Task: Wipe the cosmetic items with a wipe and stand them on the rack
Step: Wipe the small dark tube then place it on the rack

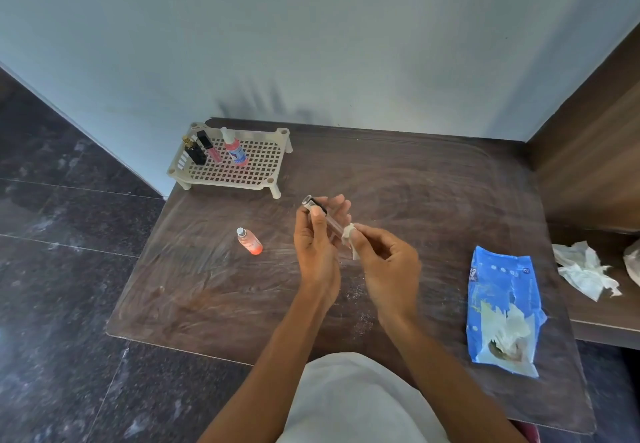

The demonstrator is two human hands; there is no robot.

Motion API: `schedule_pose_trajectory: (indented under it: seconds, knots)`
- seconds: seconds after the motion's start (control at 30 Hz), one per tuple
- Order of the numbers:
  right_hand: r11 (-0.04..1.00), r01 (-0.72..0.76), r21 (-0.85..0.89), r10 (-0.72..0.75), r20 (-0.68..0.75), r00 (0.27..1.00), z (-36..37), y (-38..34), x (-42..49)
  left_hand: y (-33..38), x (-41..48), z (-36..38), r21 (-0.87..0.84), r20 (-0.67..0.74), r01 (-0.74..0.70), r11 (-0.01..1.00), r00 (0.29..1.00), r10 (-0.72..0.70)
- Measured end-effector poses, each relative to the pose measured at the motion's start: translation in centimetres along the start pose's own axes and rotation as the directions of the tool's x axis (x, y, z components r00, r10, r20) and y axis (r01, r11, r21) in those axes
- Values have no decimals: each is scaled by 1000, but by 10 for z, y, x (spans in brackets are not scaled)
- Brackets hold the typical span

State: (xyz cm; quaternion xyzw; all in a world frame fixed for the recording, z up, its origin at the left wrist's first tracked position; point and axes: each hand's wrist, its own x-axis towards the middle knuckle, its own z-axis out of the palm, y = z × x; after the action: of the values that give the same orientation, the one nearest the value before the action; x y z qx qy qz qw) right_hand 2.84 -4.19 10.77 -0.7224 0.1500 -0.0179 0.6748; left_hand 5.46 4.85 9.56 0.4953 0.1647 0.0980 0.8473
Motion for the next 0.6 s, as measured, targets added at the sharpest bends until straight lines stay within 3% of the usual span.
schedule_pose_trajectory:
  seconds: [0.07, 0.17, 0.3, 0.43, 0.6]
  knots:
    - [972, 169, -163, -170, 5, 985, 5, 1, 2, -1, -6, 1, 56, 24, 32, 998, 999, -33]
    - [946, 241, -215, -249, -12, 968, 13, -3, 6, -4, -14, -1, 131, 71, 21, 991, 997, -31]
    - [956, 243, -165, -239, 42, 970, 16, -8, 9, 0, -13, -3, 103, 61, 11, 995, 998, -17]
    - [926, 268, -264, -244, 119, 962, 9, 8, 4, 10, -5, -4, -26, 10, 50, 998, 999, -50]
    - [946, 242, -214, -215, 145, 966, 16, 2, 6, 6, -8, -12, 21, 21, 82, 996, 996, -83]
